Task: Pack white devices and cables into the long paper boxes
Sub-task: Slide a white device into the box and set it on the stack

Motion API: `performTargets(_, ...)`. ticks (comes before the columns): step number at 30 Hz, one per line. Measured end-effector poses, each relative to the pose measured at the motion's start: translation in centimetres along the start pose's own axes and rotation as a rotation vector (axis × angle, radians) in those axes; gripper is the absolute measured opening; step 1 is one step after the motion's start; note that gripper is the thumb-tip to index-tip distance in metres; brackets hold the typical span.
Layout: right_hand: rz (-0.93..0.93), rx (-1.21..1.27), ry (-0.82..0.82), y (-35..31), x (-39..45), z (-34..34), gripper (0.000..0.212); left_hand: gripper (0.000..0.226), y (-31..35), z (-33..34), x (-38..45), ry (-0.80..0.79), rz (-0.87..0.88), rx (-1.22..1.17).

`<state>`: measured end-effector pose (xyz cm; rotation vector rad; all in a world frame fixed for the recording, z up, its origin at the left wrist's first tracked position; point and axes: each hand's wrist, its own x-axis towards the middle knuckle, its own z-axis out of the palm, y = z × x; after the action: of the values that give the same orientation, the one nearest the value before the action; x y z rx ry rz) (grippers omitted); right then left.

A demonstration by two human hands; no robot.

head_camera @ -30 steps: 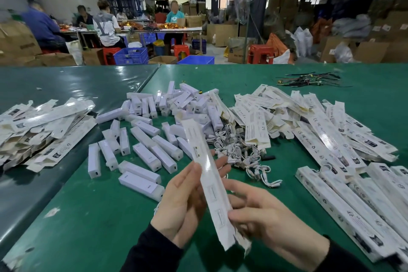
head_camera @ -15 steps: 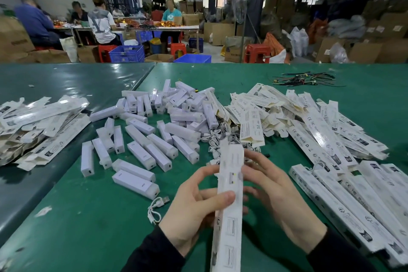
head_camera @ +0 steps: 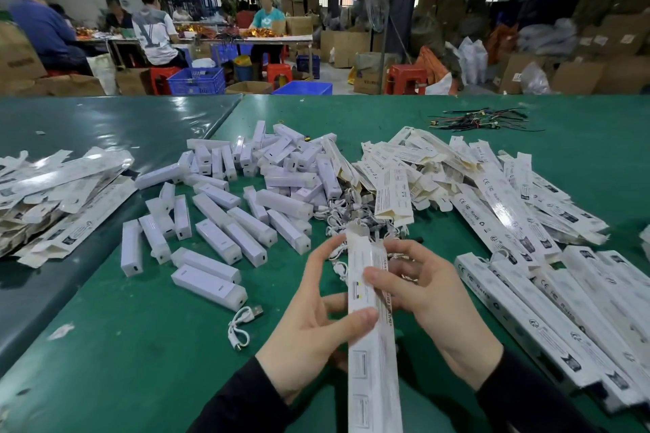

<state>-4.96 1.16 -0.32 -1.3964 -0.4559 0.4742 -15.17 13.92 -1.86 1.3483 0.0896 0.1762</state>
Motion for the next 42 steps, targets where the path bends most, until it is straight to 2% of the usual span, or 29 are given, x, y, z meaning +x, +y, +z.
performTargets(3,-0.091,-0.263,0.109,0.2,-0.4,0.2,0.039,0.077,-0.3,0.4,-0.1,-0.023,-0.049,0.008)
performTargets(6,-0.124,-0.334,0.127,0.2,-0.6,0.2,0.039,0.09,-0.8,0.5,-0.1,-0.079,-0.073,0.034)
performTargets(8,-0.117,-0.265,0.094,0.1,-0.6,0.3,0.033,0.094,-0.8,0.5,-0.2,-0.095,-0.072,0.011)
performTargets(12,-0.06,-0.09,0.02,0.1,-0.3,0.2,0.015,0.088,-0.2,0.4,-0.3,-0.137,-0.083,-0.08)
performTargets(18,-0.033,-0.057,-0.063,-0.5,-0.3,0.0,0.027,0.079,0.6,-0.1,-0.5,-0.223,-0.108,-0.144)
performTargets(23,-0.024,-0.075,-0.164,-0.5,-0.2,-0.4,0.008,0.063,0.5,-0.1,-0.4,-0.234,-0.105,-0.142)
performTargets(25,-0.027,-0.088,-0.204,-0.5,-0.2,-0.4,0.009,0.058,0.5,0.0,-0.4,-0.235,-0.116,-0.152)
performTargets(29,0.043,0.001,-0.076,-0.2,-0.1,-0.2,0.026,0.043,0.6,0.3,-0.5,-0.242,-0.123,-0.162)
performTargets(33,0.223,0.052,-0.051,0.1,0.1,0.1,0.039,0.044,0.2,0.6,-0.6,-0.284,-0.157,-0.167)
performTargets(39,0.247,0.135,-0.126,-0.7,-0.1,-0.3,0.029,0.028,0.2,0.7,-0.7,-0.319,-0.166,-0.199)
performTargets(42,0.248,0.15,-0.133,-0.9,-0.3,-0.2,0.025,0.033,0.0,0.7,-0.6,-0.324,-0.149,-0.193)
